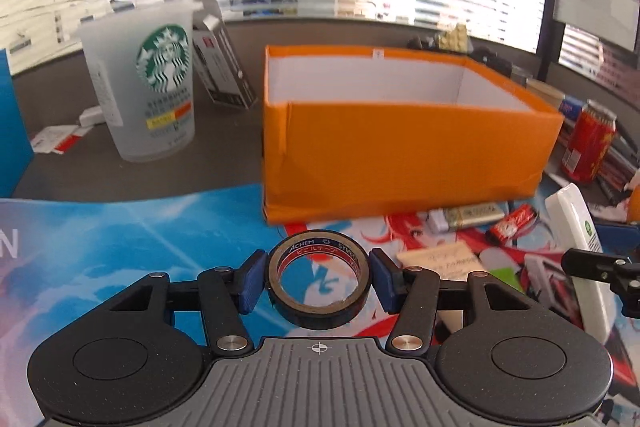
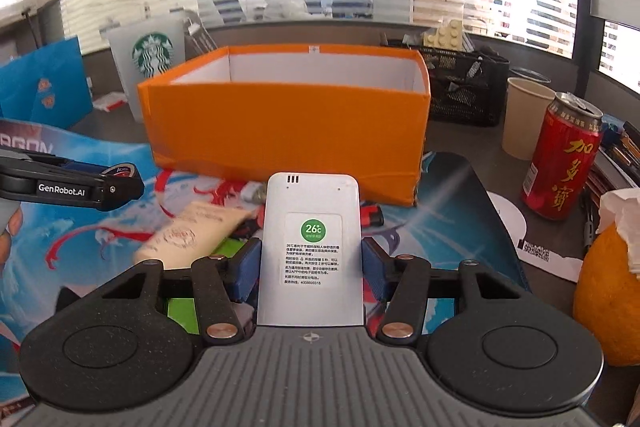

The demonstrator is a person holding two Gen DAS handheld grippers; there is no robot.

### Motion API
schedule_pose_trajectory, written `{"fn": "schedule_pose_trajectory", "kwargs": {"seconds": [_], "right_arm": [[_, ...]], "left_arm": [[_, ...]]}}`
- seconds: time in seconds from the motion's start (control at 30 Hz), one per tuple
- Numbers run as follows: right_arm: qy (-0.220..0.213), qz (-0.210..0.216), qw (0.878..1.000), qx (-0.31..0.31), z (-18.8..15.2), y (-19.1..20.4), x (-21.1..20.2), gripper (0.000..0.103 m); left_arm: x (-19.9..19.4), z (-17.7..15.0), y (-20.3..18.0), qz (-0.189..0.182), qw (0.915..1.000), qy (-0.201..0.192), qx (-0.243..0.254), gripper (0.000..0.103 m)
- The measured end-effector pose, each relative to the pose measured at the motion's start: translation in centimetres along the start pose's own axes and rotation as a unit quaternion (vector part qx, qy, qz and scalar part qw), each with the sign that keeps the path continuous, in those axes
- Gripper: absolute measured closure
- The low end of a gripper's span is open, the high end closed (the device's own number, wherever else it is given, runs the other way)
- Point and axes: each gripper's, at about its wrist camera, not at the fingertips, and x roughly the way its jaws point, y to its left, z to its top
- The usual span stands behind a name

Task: Organize rigid objects
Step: 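Lift the tape roll with the left gripper while the right gripper lifts the power bank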

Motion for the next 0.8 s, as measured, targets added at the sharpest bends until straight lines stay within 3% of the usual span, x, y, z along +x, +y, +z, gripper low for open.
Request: {"fn": "schedule_pose_trajectory", "kwargs": {"seconds": [0.5,0.8], "right_arm": [[-0.067,0.021,0.997,0.010,3.2,0.1,-2.3,0.053],[-0.094,0.046,0.994,-0.009,7.1,0.7,-3.2,0.053]], "left_arm": [[-3.1,1.9,-1.3,-0.014,0.9991,-0.037,0.016,0.050],[-4.1,5.0,-1.8,-0.007,0.9976,-0.061,0.030,0.050]]}}
